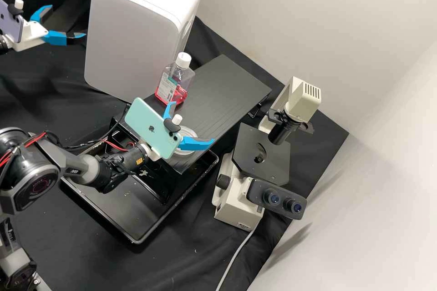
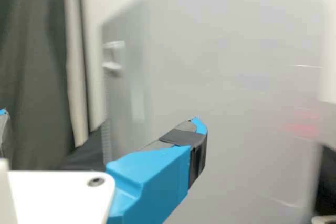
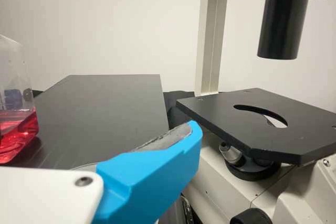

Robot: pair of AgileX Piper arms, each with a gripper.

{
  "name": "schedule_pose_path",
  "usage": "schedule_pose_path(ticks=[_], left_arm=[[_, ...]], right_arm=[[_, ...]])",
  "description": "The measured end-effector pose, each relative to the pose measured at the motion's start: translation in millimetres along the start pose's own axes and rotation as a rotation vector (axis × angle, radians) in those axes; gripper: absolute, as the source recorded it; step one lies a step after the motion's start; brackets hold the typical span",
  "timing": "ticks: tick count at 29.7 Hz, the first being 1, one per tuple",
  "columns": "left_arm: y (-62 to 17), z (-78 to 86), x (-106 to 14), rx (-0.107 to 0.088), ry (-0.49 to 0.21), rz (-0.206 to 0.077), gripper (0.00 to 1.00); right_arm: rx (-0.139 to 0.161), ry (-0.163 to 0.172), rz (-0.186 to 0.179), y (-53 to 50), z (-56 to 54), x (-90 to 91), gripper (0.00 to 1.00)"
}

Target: Remove the lid from the petri dish

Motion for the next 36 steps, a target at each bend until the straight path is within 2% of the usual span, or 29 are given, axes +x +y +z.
schedule_pose_path(ticks=[1,2,6,9,12,17,21,22,24,26,28,33,36], left_arm=[[-3.6,4.0,-2.5,0.004,-0.018,0.005,1.00],[-8.1,8.8,-5.4,0.007,-0.038,-0.002,1.00],[-30.3,22.5,-19.2,0.021,-0.088,-0.088,1.00],[-42.8,32.6,-32.3,0.025,-0.129,-0.145,1.00],[-51.3,41.3,-46.0,0.015,-0.173,-0.193,1.00],[-63.7,50.1,-68.8,-0.022,-0.234,-0.275,1.00],[-66.2,54.5,-85.4,-0.051,-0.278,-0.316,1.00],[-66.0,54.5,-88.7,-0.060,-0.284,-0.323,1.00],[-64.9,55.8,-94.3,-0.066,-0.302,-0.329,1.00],[-63.7,56.8,-100.2,-0.084,-0.317,-0.337,1.00],[-63.1,58.9,-105.5,-0.083,-0.340,-0.342,1.00],[-64.3,62.8,-124.6,-0.071,-0.407,-0.379,1.00],[-63.1,66.0,-132.5,-0.072,-0.445,-0.387,1.00]], right_arm=[[0.000,0.000,0.000,0.0,0.0,0.0,1.00],[0.000,0.000,0.000,0.0,0.0,0.0,1.00],[0.000,0.000,0.000,0.0,0.0,0.0,1.00],[0.000,0.000,0.000,0.0,0.0,0.0,1.00],[0.000,0.000,0.000,0.0,0.0,0.0,1.00],[0.000,0.000,0.000,0.0,0.0,0.0,1.00],[0.000,0.000,0.000,0.0,0.0,0.0,1.00],[0.000,0.000,0.000,0.0,0.0,0.0,1.00],[0.000,0.000,0.000,0.0,0.0,0.0,1.00],[0.000,0.000,0.000,0.0,0.0,0.0,1.00],[0.000,0.000,0.000,0.0,0.0,0.0,1.00],[0.000,0.000,0.000,0.0,0.0,0.0,1.00],[0.000,0.000,0.000,0.0,0.0,0.0,1.00]])
